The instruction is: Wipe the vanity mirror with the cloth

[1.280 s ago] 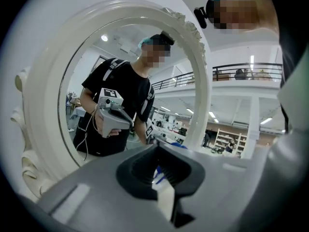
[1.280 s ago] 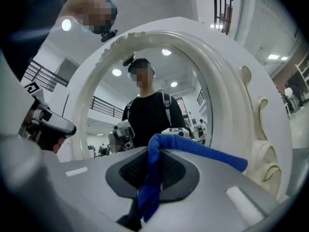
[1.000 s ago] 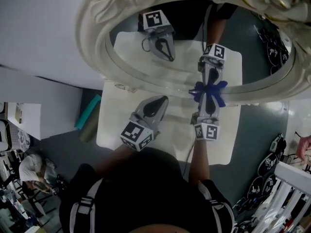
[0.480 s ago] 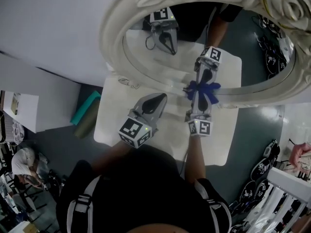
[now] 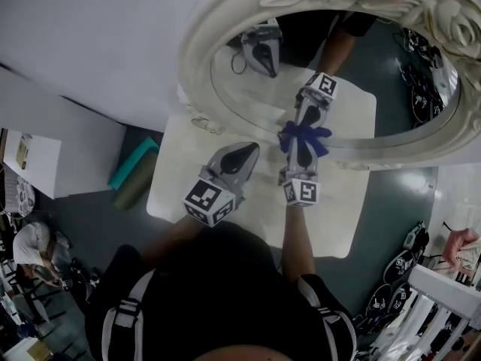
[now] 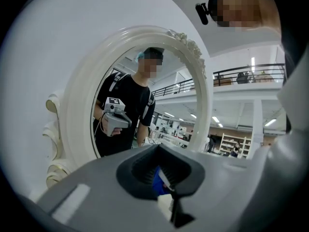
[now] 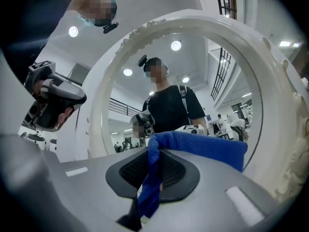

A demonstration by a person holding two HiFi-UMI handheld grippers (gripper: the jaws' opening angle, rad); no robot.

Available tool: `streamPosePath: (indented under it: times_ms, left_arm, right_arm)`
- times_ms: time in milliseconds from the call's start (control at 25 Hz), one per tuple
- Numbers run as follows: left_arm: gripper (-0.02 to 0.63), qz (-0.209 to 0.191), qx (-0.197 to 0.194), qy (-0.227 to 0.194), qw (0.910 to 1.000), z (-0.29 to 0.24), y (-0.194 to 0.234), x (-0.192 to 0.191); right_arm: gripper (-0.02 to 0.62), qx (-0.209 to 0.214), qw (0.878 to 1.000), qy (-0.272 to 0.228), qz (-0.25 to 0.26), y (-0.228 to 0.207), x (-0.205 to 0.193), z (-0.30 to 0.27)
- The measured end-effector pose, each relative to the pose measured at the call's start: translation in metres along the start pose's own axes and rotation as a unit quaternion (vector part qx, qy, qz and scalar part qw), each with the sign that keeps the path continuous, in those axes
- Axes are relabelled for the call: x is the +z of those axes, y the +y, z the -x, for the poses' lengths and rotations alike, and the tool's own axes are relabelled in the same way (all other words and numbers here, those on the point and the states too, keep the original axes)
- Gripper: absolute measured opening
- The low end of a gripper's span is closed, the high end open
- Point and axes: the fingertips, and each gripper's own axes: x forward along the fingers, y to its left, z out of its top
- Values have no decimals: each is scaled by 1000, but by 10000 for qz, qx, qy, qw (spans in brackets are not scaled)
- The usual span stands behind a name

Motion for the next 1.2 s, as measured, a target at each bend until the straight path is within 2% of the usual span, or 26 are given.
streamPosePath:
  times_ms: [240,360,640,840,1200]
  left_arm:
    - [6,-7,105,-41,9999,7,-1,8]
    - [6,-20,144,-77,9999,7,-10,11]
    - [6,58,229,-219,9995,45,38,16]
    - [6,91,293,-321,9990,60,46,22]
    - [6,132,355,-515,9980,81,48,27]
  right_arm:
    - [37,56,9998,-90,-152,5,1,-3]
    - [37,243,9997,5,-46,11,0,-4]
    - [37,737,9971,168,-18,100,-26,-49]
    - [37,719,9968,216,-278,112,-22,-56]
    - [35,1295,9909,367,-94,156,-7,-75]
